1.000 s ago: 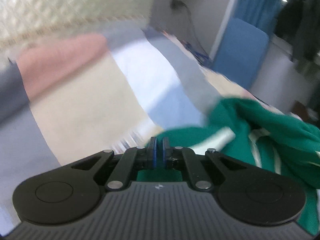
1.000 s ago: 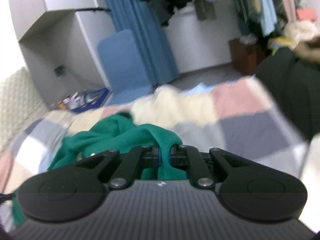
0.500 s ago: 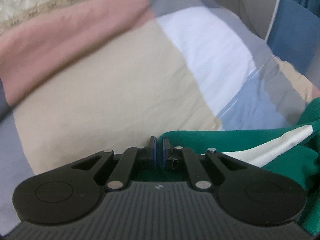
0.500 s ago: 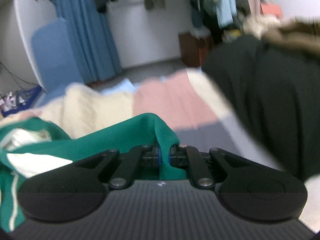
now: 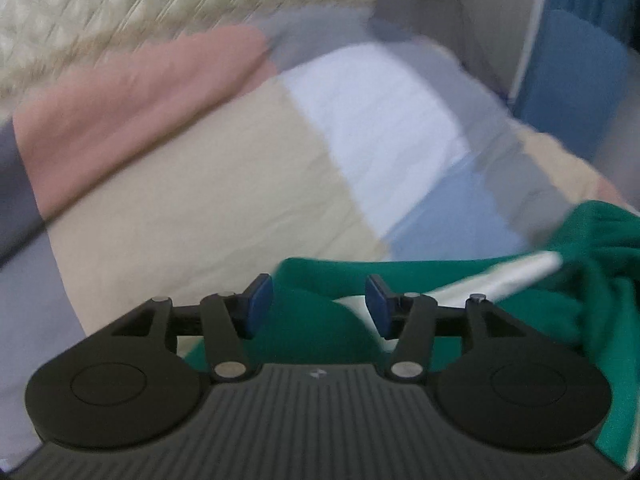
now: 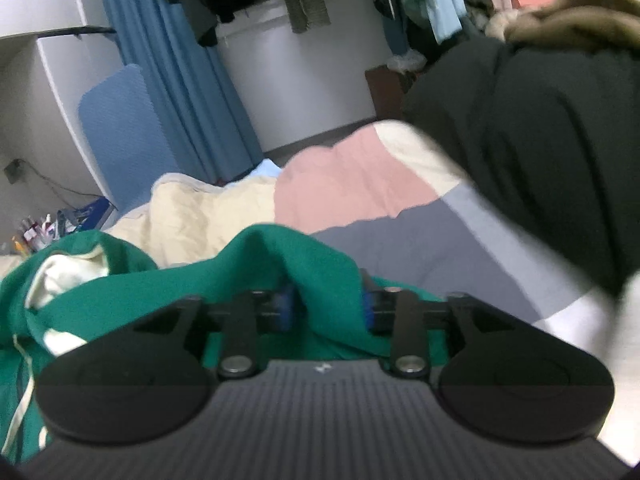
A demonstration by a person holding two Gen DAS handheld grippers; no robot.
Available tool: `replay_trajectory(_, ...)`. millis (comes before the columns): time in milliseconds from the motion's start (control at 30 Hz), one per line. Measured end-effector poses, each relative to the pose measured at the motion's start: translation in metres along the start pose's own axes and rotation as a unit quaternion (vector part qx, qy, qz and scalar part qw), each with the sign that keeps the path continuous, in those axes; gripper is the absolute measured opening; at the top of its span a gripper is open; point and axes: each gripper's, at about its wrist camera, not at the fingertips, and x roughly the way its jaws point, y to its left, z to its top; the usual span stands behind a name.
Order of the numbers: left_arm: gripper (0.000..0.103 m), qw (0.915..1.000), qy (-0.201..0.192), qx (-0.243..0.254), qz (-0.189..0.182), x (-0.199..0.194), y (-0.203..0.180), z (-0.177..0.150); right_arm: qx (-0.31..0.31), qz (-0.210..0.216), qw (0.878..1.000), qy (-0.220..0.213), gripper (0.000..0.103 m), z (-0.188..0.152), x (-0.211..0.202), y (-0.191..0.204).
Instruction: Fold large clothes
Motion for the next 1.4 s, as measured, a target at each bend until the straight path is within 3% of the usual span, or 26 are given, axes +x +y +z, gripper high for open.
replay_trajectory(33, 0.057, 0.9998, -0.009, 0.015, -0.005, -0.012, -0.007, -0.001, -0.006, 0.003, 1.000, -0.003, 0.054, 0.001, -0.006, -0.001)
replay_trajectory(100, 0.058, 0.9989, -0.025, 0.037, -0.017, -0.033, -0.018, -0.003, -0.011, 0.015, 1.000, -0.012, 0.062, 0.004, -0.028, 0.000)
replay_trajectory(233, 0.058, 0.9949, -0.037, 0.057, -0.074, -0.075, -0.039, -0.013, -0.011, 0.037, 0.999, -0.030, 0.075, 0.013, -0.061, 0.004)
replay_trajectory(400, 0.058, 0.9871, -0.024, 0.069, -0.142, -0.110, -0.065, -0.038, -0.012, 0.084, 0.996, -0.019, 0.075, 0.028, -0.069, 0.032)
replay_trajectory(600, 0.058, 0.9762, 0.002, 0.089, -0.198, -0.122, -0.096, -0.073, -0.018, 0.118, 0.992, 0.039, 0.075, 0.026, -0.019, 0.097)
replay_trajectory(733, 0.058, 0.9722, 0.000, 0.075, -0.222, -0.113, -0.107, -0.072, -0.015, 0.121, 0.990, 0.065, 0.075, 0.018, 0.028, 0.131)
replay_trajectory(900, 0.058, 0.9664, 0.001, 0.075, -0.246, -0.086, -0.122, -0.070, -0.058, 0.119, 0.988, 0.077, 0.074, 0.009, 0.081, 0.177)
replay_trajectory(967, 0.058, 0.9630, 0.015, 0.079, -0.257, -0.073, -0.130, -0.072, -0.065, 0.122, 0.987, 0.082, 0.069, 0.007, 0.096, 0.192)
replay_trajectory(1033, 0.058, 0.9613, 0.022, 0.078, -0.263, -0.064, -0.133, -0.075, -0.085, 0.109, 0.986, 0.095, 0.039, 0.008, 0.110, 0.210)
replay_trajectory(1100, 0.058, 0.9607, 0.028, 0.076, -0.266, -0.054, -0.135, -0.077, -0.115, 0.088, 0.984, 0.102, 0.021, 0.015, 0.119, 0.229)
replay_trajectory(1233, 0.058, 0.9573, 0.027, 0.064, -0.281, -0.039, -0.132, -0.083, -0.165, 0.074, 0.981, 0.064, 0.014, 0.048, 0.131, 0.282)
replay_trajectory(1400, 0.058, 0.9590, 0.020, 0.058, -0.277, -0.023, -0.125, -0.081, -0.238, 0.096, 0.966, 0.012, 0.013, 0.100, 0.140, 0.379)
